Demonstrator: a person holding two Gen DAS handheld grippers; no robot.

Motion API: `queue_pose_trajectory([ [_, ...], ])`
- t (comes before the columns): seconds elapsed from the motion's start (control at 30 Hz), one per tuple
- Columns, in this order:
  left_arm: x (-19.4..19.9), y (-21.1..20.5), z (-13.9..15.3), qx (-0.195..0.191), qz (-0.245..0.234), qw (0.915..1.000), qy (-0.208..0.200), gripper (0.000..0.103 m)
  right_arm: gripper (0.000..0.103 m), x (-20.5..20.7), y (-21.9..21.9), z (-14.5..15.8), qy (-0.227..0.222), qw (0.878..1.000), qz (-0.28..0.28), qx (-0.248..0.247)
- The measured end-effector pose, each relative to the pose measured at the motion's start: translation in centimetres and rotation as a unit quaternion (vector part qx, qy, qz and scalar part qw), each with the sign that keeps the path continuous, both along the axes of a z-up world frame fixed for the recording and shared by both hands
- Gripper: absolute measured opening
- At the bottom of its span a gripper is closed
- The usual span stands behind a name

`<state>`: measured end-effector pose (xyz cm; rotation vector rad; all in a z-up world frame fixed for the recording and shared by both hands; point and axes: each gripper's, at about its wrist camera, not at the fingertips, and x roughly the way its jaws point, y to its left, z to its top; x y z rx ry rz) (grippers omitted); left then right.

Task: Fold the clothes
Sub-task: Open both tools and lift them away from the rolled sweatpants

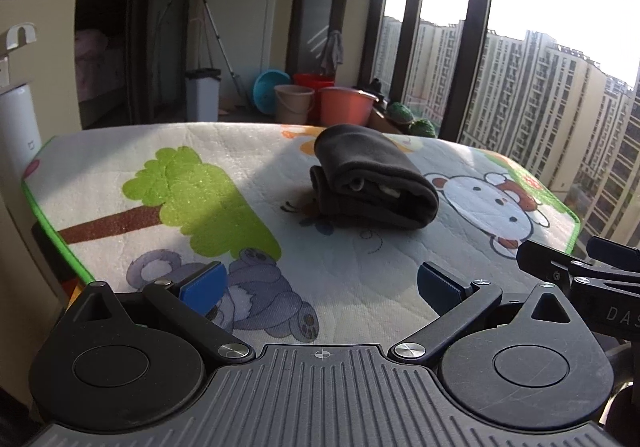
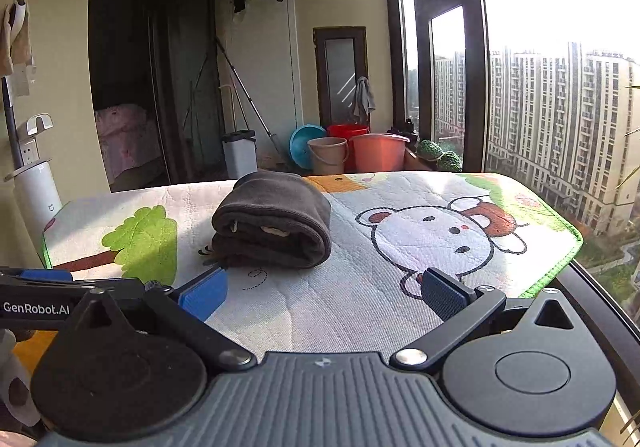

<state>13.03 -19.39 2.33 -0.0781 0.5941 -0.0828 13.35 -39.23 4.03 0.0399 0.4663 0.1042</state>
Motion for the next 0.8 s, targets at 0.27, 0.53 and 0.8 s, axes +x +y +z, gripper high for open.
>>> queue_pose_trajectory([
  [0.27, 0.1, 0.1, -0.4, 0.004, 0.006, 0.9999, 0.015, 0.103, 0.103, 0.1, 0.4, -0.5, 0.013, 1.0, 0.015, 0.003],
  [0.53, 0.2, 0.1, -0.5, 0.01, 0.01, 0.9995, 0.027, 0.103, 0.103, 0.5, 0.4, -1.0, 0.026, 1.0, 0.015, 0.002],
  [0.8, 0.2, -0.1, -0.6, 0.017, 0.009, 0.9993, 0.032, 0.103, 0.103, 1.0, 0.1, -1.7, 0.039, 0.999, 0.0, -0.006],
])
